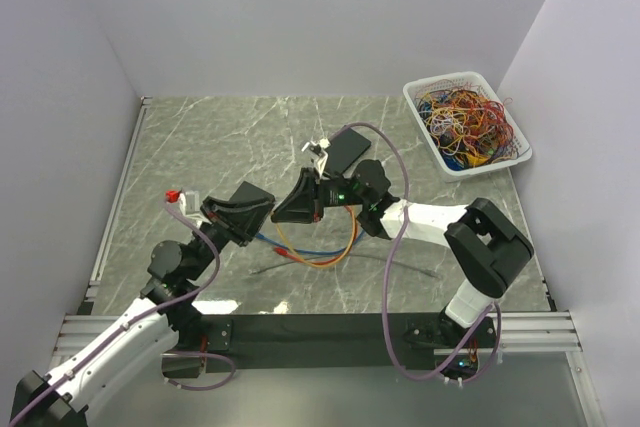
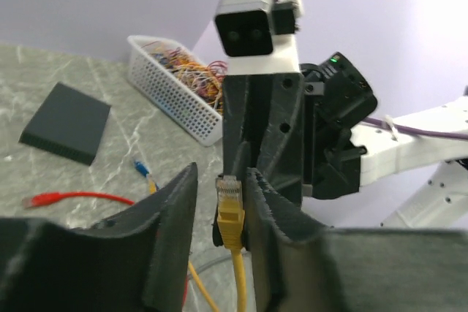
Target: Insert the plug into the switch port
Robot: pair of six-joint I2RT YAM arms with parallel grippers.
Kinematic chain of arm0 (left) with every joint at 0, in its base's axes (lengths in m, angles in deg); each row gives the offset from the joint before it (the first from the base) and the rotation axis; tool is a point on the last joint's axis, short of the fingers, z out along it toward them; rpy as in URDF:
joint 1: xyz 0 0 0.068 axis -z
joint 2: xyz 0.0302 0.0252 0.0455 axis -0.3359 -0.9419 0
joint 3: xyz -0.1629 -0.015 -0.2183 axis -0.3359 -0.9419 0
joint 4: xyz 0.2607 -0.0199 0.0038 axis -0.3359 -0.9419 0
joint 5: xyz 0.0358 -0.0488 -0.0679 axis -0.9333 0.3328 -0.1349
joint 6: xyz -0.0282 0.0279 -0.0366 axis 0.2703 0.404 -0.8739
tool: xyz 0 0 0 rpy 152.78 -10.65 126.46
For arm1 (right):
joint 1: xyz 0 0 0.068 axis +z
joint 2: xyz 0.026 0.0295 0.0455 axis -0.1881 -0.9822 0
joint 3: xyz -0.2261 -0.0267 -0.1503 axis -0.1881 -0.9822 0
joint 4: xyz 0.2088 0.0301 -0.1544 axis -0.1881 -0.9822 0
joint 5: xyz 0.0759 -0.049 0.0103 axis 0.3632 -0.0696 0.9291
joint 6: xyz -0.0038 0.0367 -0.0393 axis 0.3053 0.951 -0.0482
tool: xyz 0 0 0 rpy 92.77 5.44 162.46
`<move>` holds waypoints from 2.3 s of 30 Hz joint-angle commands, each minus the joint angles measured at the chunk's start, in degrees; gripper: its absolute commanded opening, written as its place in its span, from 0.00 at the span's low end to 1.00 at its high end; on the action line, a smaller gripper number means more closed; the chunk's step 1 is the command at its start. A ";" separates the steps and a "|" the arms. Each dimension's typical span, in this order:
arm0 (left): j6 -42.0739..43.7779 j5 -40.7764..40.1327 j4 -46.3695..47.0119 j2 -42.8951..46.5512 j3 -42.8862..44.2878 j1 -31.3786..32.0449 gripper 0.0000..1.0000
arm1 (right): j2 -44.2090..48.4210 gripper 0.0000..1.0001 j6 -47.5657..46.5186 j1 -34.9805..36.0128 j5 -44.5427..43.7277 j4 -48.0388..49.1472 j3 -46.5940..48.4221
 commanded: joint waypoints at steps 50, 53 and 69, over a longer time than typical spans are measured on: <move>-0.76 -1.99 -14.91 -36.99 13.64 -30.85 0.67 | -12.30 0.00 -40.51 5.29 -53.51 -68.61 25.96; -1.37 0.20 -11.75 -40.77 13.38 -31.82 0.66 | -15.29 0.00 -41.65 7.13 -55.00 -70.10 28.42; -2.87 4.25 -6.99 -48.16 13.73 -32.70 0.62 | -24.52 0.00 -44.11 13.99 -60.10 -75.20 36.34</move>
